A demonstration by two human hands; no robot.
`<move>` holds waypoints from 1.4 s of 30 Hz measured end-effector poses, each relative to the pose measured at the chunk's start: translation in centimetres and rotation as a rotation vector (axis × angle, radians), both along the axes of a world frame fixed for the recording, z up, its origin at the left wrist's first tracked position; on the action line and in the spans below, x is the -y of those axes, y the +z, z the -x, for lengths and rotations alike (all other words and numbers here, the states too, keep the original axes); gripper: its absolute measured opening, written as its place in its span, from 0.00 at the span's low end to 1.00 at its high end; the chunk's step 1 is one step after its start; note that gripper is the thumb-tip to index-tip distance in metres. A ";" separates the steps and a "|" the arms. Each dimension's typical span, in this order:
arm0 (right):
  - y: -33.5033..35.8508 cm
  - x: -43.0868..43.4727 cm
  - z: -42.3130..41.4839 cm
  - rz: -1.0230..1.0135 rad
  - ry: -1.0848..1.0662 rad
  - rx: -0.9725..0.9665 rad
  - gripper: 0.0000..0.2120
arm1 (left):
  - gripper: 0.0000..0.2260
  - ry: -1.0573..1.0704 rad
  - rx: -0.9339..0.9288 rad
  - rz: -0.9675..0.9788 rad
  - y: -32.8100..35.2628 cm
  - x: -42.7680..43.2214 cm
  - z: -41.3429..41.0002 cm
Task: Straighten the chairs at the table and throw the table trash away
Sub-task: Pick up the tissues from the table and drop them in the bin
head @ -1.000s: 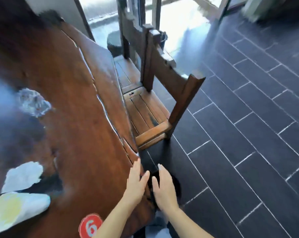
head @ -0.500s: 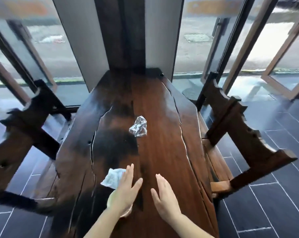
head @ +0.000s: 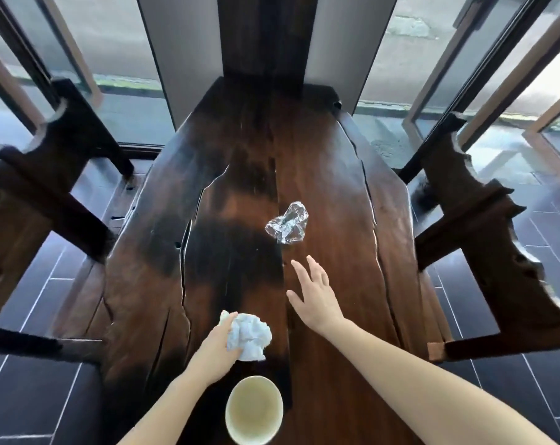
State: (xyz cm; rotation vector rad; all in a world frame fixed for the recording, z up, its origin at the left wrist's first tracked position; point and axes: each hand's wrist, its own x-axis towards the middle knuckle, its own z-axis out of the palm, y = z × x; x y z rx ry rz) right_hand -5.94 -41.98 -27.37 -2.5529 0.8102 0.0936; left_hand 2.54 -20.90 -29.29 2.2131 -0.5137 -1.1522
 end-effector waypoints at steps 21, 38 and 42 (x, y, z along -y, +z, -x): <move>-8.8 7.5 -9.7 0.080 0.083 -0.291 0.23 | 0.03 0.035 0.281 -0.240 -6.9 0.1 -1.6; -5.7 -0.3 11.3 -0.148 -0.337 -0.219 0.10 | 0.11 0.383 0.320 0.031 -0.2 2.2 -1.2; -5.0 -2.1 16.6 -0.317 -0.602 -0.035 0.06 | 0.08 0.298 0.291 0.180 2.4 5.0 0.5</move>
